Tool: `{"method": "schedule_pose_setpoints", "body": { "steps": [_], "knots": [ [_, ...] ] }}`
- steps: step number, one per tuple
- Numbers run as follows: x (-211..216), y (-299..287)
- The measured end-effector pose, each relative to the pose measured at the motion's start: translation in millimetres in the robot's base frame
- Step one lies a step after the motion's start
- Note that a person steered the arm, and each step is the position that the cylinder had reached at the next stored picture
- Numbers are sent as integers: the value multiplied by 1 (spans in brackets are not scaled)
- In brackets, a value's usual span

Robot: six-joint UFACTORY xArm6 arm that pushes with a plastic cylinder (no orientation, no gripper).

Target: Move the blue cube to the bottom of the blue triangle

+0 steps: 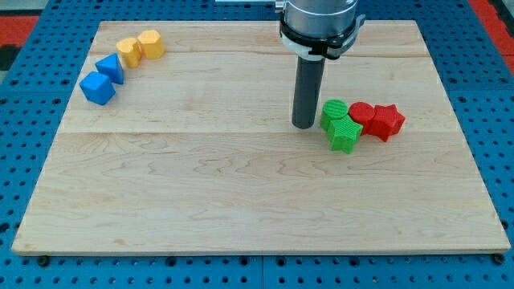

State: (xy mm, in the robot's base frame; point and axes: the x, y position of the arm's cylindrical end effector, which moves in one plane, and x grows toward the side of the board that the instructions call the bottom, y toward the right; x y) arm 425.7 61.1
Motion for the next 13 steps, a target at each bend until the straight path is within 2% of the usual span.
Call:
{"method": "schedule_pose_setpoints", "body": {
  "steps": [1,2,3,4,5,6,9,10,12,13],
  "knots": [
    [-43,-3],
    [-51,-53],
    [-48,-167],
    [-19,-259],
    [26,-291],
    [9,-339],
    [-13,-335],
    [-16,-303],
    [-44,-289],
    [-32,-303]
  ]
}}
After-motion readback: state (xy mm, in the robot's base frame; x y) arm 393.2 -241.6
